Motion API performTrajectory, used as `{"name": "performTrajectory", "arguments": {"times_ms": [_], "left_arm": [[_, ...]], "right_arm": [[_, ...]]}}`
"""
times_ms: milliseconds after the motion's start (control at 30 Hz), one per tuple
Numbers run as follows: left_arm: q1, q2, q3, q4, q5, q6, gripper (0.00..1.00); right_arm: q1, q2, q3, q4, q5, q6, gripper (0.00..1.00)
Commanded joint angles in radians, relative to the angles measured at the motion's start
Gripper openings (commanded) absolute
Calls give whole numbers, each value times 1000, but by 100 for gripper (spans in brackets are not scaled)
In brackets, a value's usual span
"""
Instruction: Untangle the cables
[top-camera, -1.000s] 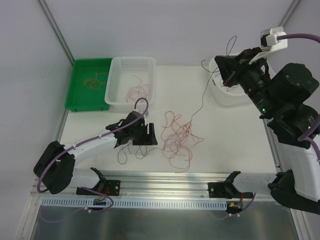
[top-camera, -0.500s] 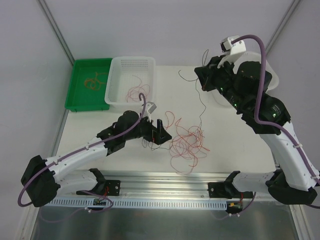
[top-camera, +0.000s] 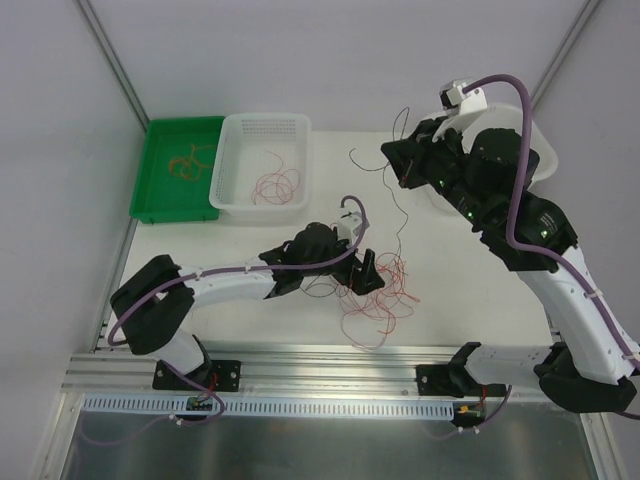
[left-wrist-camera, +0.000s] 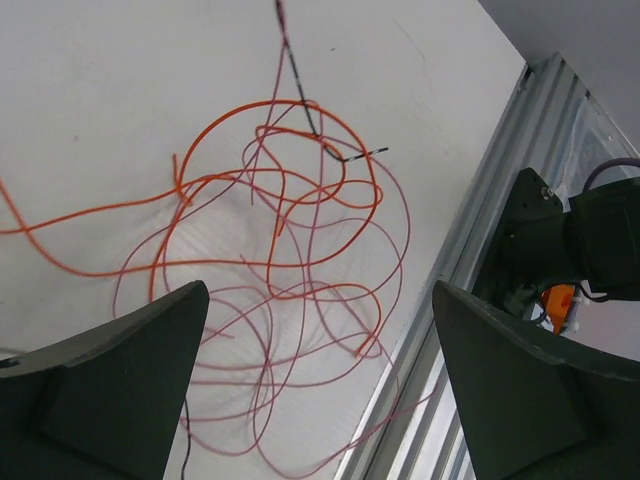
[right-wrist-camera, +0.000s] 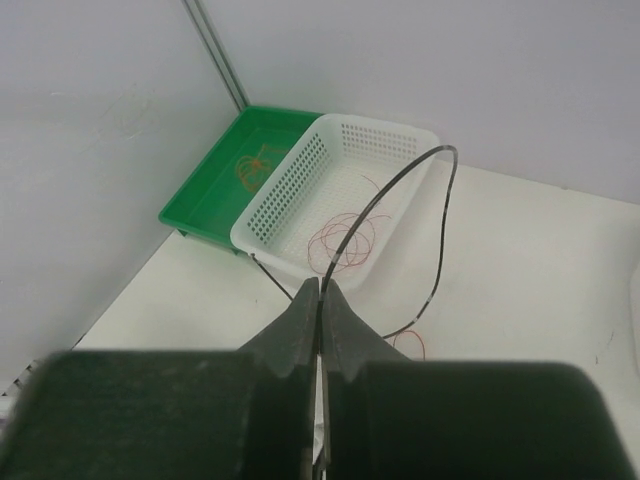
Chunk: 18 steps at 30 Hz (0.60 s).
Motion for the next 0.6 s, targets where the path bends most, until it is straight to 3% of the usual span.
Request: {"name": "performTrajectory", "arguments": {"times_ms": [0, 400, 500, 567], "left_arm": [[-50, 84, 78, 152, -8, -1, 96], [-132, 339, 173, 284, -165, -102, 79], [-149, 383, 179, 315, -203, -130, 61], [-155, 402, 176, 324, -215, -147, 37]], "right_arm": [[-3, -26, -3, 63, -27, 26, 1], [-3, -50, -29, 77, -5, 69, 1], [-1, -50, -34, 85, -3, 74, 1], [-1, -52, -34, 83, 2, 71, 1]]}}
